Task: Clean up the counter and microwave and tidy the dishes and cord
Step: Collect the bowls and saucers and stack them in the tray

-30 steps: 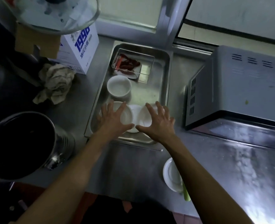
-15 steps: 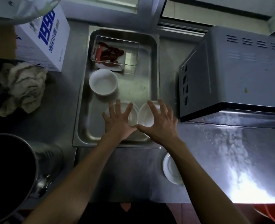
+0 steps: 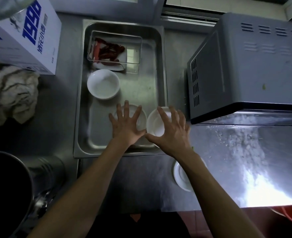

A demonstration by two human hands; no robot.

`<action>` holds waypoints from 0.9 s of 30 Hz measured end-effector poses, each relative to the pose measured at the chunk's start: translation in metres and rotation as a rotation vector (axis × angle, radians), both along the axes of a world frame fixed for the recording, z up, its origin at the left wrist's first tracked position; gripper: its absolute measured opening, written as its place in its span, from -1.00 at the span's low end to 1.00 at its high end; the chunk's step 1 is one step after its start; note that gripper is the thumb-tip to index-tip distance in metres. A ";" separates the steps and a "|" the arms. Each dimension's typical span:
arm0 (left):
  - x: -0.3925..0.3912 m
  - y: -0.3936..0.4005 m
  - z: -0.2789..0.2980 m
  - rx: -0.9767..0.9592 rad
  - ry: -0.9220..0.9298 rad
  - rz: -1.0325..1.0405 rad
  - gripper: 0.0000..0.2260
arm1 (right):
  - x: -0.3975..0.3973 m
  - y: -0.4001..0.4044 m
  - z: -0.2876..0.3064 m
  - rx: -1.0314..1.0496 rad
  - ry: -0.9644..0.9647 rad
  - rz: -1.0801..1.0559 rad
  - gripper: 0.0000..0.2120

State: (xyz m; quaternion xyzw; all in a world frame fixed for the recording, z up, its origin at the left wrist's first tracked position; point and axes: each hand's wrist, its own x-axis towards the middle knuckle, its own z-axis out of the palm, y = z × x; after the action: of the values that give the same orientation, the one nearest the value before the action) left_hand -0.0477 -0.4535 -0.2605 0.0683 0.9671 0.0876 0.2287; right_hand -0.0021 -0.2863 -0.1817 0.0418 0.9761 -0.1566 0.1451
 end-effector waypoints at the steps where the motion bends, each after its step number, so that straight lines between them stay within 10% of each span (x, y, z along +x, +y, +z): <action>1: 0.000 -0.001 0.000 0.001 0.000 -0.005 -0.06 | 0.000 -0.002 -0.001 -0.002 0.005 0.005 -0.04; 27: 0.048 -0.106 0.048 0.156 0.279 0.319 -0.56 | -0.044 -0.086 -0.057 0.047 -0.037 0.366 0.00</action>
State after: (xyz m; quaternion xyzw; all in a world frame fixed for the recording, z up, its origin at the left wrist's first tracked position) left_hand 0.0008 -0.5595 -0.2129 -0.0566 0.9782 0.1871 0.0701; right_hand -0.0456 -0.3725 -0.2390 -0.1305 0.9679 -0.1039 0.1882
